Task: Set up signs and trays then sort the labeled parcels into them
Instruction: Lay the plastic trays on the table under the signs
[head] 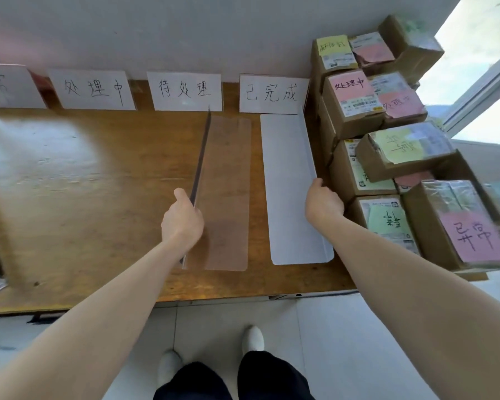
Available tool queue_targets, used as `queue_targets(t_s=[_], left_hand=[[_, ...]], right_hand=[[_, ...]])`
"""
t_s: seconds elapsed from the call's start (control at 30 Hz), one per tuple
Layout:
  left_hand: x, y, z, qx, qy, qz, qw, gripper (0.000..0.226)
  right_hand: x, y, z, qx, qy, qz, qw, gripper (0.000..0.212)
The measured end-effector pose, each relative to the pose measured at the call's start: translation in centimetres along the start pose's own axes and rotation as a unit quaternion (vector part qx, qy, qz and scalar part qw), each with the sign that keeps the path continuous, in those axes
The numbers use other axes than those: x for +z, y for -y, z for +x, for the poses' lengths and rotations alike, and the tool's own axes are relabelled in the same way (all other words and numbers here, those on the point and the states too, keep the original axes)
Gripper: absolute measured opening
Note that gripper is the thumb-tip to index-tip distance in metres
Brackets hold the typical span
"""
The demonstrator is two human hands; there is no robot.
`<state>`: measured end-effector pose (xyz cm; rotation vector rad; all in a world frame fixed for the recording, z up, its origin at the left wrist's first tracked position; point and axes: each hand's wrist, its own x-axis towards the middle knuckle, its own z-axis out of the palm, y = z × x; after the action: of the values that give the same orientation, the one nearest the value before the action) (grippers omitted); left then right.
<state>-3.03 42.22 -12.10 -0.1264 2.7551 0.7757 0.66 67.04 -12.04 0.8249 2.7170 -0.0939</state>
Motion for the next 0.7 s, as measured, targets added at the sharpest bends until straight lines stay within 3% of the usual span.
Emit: queue_targets(t_s=[0.17, 0.37, 0.7], left_hand=[[1.4, -0.7, 0.3, -0.002, 0.013, 0.017, 1.0, 0.025], [2.3, -1.4, 0.8, -0.006, 0.052, 0.027, 0.998, 0.028], [2.8, -2.7, 1.0, 0.018, 0.075, 0.021, 0.997, 0.038]], right_hand=[[0.5, -0.7, 0.8, -0.016, 0.002, -0.037, 0.999, 0.063], [-0.4, -0.7, 1.9, -0.073, -0.025, -0.086, 0.993, 0.037], [-1.2, -1.3, 2.5, -0.076, -0.017, -0.107, 0.991, 0.029]])
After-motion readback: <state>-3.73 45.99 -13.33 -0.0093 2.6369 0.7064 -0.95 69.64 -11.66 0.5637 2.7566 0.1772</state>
